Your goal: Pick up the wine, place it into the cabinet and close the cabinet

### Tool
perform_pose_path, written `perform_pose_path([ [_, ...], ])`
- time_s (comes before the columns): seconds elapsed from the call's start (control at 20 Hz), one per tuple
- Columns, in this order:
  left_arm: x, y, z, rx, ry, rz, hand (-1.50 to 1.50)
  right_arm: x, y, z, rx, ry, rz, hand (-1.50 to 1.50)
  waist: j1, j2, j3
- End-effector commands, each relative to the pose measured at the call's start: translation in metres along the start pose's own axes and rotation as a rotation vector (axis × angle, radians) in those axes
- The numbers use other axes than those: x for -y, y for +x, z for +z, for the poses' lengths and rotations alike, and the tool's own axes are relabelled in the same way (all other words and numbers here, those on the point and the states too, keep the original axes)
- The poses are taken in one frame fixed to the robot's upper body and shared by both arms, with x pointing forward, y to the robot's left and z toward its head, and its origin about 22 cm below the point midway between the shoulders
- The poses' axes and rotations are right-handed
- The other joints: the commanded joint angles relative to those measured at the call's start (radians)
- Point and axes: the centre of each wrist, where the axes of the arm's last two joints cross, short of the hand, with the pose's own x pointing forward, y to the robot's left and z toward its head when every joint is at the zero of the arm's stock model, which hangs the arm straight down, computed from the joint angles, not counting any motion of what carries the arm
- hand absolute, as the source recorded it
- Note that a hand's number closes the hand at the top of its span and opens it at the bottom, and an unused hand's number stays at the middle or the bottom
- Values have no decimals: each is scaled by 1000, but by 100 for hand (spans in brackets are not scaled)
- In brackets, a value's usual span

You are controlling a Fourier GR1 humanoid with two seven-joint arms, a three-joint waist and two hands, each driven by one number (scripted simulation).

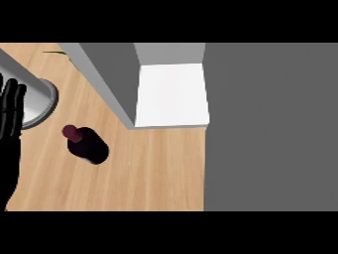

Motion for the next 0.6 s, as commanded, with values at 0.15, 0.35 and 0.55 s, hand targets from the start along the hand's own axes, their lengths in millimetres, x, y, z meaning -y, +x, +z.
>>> perform_pose_path([
  [0.15,59,-21,-50,-88,-61,-70,-150,4,15,38,-5,-38,-29,-150,0,-23,-15],
  [0.35,76,-43,-52,-322,-53,65,-150,-34,23,32,-43,287,-227,-150,-12,-20,-16],
  [0.55,112,-23,-56,-337,-66,82,-150,-23,42,46,-70,279,-235,-150,-3,-25,-15],
])
